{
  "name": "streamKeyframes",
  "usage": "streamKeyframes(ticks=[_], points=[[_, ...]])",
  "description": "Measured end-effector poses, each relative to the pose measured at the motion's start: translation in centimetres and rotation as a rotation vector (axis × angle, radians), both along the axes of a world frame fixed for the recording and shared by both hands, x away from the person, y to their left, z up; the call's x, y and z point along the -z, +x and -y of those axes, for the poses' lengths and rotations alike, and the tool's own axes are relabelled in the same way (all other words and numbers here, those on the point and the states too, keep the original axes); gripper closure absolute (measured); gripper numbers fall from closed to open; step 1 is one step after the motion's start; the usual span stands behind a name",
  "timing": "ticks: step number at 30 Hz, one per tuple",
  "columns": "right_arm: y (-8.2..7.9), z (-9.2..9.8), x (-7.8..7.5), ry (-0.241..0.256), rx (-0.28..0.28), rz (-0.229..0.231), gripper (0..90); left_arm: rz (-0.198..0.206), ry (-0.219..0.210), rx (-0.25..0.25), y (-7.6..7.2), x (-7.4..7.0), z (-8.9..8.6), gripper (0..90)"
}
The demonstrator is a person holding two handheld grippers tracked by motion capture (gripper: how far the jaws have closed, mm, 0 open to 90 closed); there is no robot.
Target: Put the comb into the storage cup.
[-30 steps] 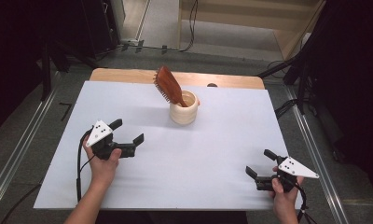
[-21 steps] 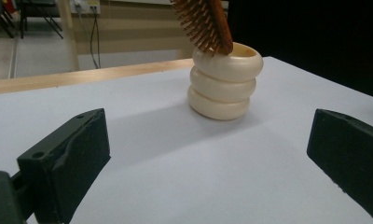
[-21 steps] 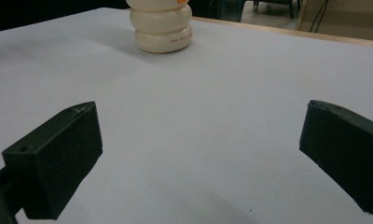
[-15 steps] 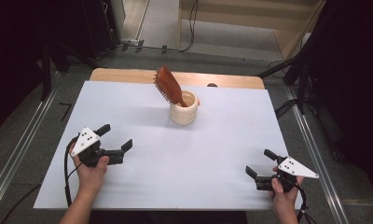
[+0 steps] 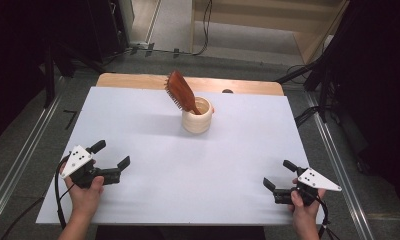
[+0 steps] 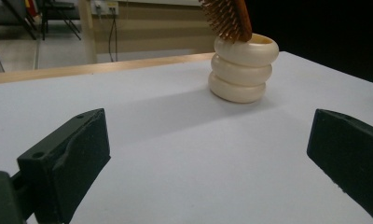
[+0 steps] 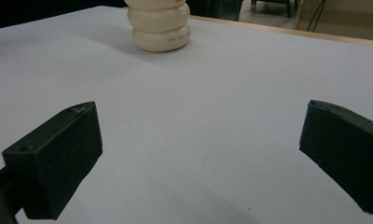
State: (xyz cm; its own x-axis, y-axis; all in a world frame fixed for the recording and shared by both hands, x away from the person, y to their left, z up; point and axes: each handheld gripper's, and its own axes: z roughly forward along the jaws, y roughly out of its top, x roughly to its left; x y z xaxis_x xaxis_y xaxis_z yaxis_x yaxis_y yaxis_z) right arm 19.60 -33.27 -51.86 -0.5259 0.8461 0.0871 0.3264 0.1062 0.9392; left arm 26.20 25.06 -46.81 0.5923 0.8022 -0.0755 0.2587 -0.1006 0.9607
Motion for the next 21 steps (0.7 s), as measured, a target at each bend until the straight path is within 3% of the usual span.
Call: streamKeyframes(ticks=[21], points=[[0.0, 0.0, 0.0, -0.004, 0.007, -0.004, 0.0, -0.026, 0.012, -0.047, -2.1, 1.1, -3.6, 0.0]])
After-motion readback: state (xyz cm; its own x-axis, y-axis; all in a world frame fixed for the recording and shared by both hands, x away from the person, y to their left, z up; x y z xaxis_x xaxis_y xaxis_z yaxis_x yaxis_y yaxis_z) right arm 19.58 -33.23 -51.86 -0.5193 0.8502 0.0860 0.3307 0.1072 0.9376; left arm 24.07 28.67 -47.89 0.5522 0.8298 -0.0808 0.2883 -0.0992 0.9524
